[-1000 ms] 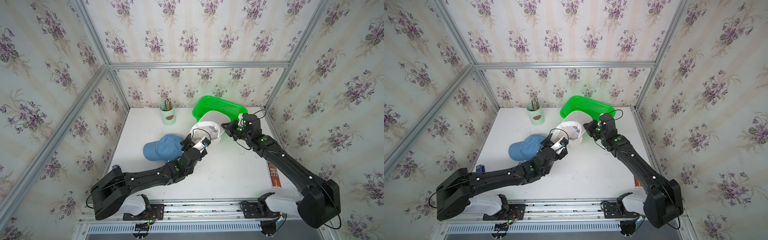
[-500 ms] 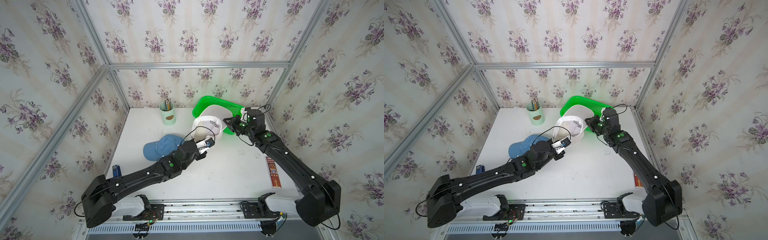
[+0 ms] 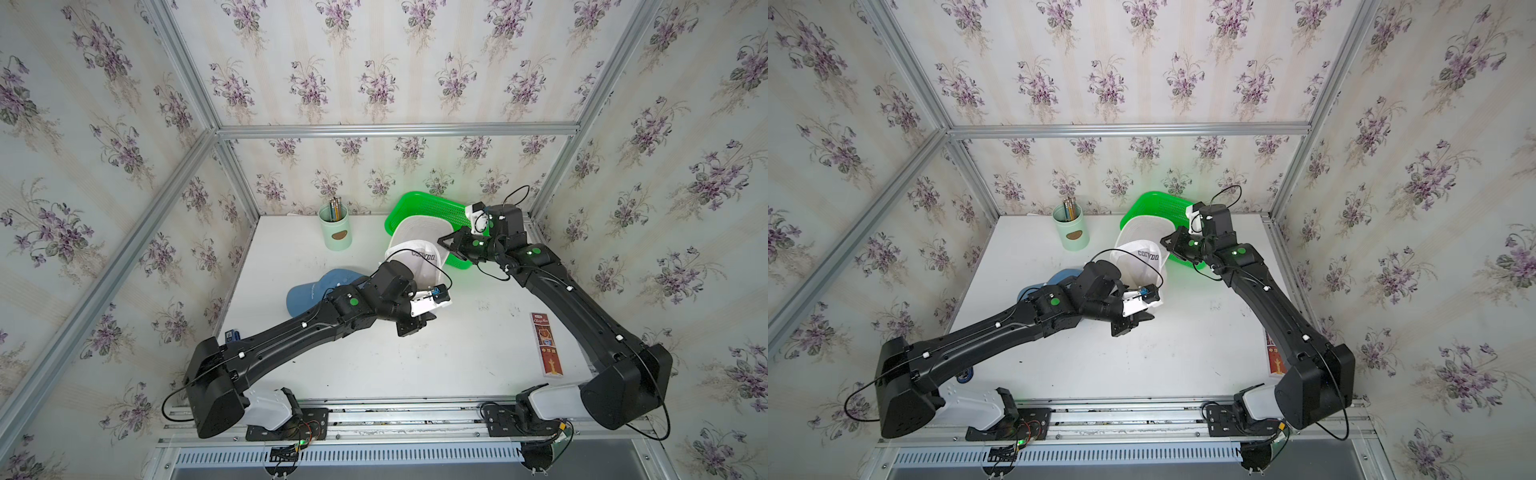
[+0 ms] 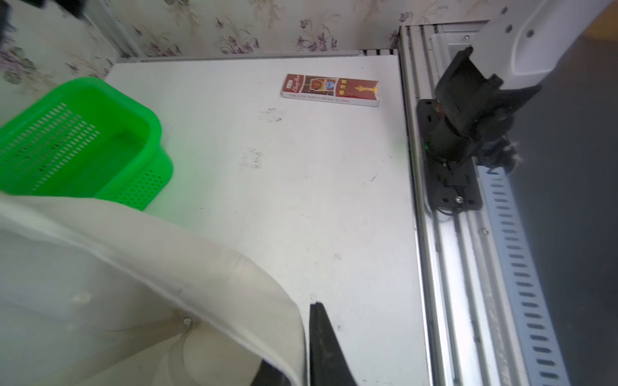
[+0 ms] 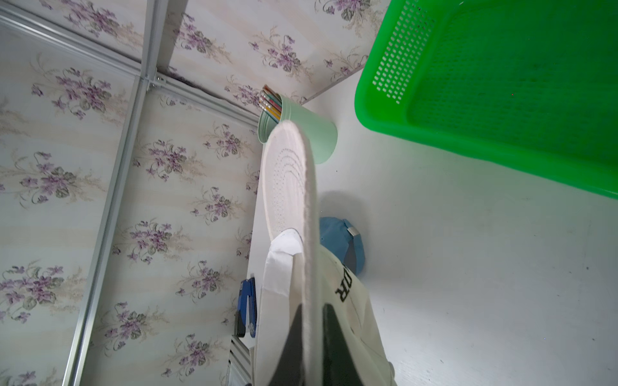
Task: Turn the baseball cap inside out
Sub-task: Turn over the baseball cap.
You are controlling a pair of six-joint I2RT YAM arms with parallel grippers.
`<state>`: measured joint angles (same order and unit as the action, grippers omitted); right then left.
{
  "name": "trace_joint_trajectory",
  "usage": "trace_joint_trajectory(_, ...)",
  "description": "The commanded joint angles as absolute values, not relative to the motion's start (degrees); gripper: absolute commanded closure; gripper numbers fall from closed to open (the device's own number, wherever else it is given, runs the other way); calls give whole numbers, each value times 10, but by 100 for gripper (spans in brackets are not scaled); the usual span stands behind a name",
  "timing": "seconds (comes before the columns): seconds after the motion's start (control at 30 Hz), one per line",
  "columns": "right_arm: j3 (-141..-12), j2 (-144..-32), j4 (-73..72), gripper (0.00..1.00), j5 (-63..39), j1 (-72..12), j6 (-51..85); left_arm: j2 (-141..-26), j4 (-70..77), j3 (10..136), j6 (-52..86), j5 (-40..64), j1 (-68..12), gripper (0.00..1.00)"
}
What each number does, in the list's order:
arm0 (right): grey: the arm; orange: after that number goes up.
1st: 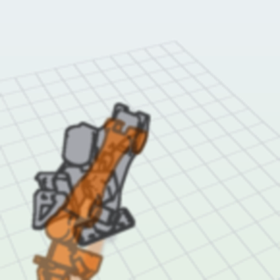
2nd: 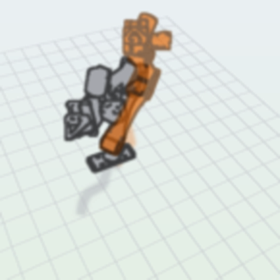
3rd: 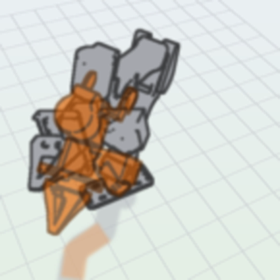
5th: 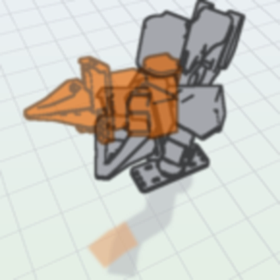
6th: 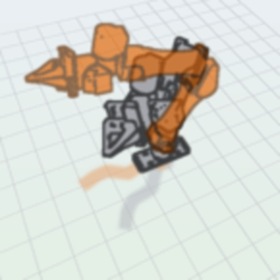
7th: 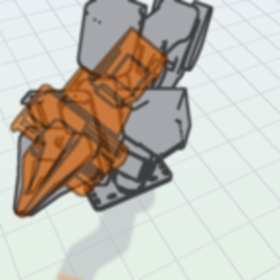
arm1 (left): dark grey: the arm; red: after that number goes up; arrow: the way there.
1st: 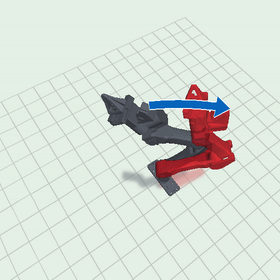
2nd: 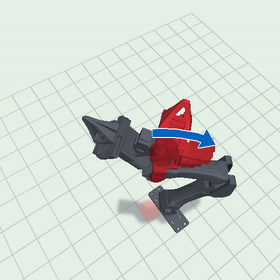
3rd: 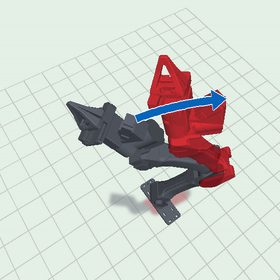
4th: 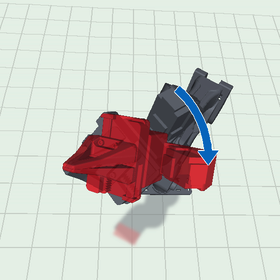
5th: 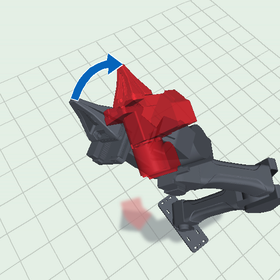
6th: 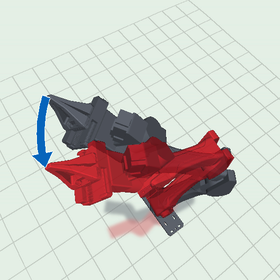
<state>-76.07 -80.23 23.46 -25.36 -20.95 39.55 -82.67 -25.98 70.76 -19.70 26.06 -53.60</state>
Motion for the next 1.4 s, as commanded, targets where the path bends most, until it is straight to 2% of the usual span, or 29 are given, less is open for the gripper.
trace_joint_trajectory(0.0, -769, -797, 178, 100, -220, -206, 349, -863, -414, 731, -212, 385, -540, 80)
trace_joint_trajectory(0.03, -768, -795, 176, 100, -224, -206, 349, -870, -419, 735, -211, 374, -541, 78)
trace_joint_trajectory(0.07, -767, -793, 176, 100, -227, -206, 350, -870, -414, 734, -201, 351, -541, 70)
trace_joint_trajectory(0.1, -762, -790, 174, 100, -233, -206, 350, -860, -398, 727, -190, 330, -540, 67)
trace_joint_trajectory(0.37, -746, -777, 184, 100, -246, -206, 334, -695, -232, 656, -81, 186, -518, 20)
trace_joint_trajectory(0.43, -741, -774, 182, 100, -248, -206, 332, -678, -234, 658, -72, 201, -507, 16)
trace_joint_trajectory(0.53, -737, -772, 181, 100, -249, -206, 330, -667, -221, 655, -51, 239, -483, 16)
trace_joint_trajectory(0.6, -732, -768, 173, 100, -254, -206, 329, -664, -192, 646, -18, 218, -462, 16)
trace_joint_trajectory(0.73, -715, -750, 141, 100, -279, -207, 329, -711, -203, 679, 21, 36, -450, 22)
trace_joint_trajectory(0.77, -714, -748, 137, 100, -283, -208, 325, -733, -230, 702, 20, 20, -449, 25)
trace_joint_trajectory(0.87, -718, -744, 135, 100, -291, -216, 305, -801, -304, 777, 8, 39, -450, 32)
trace_joint_trajectory(1.0, -718, -737, 119, 100, -285, -231, 293, -855, -327, 810, -4, 45, -457, 38)
trace_joint_trajectory(1.17, -711, -726, 86, 100, -292, -231, 313, -863, -307, 785, -25, 30, -460, 49)
trace_joint_trajectory(1.37, -686, -717, -7, 100, -342, -232, 399, -900, -303, 791, -14, -5, -460, 57)
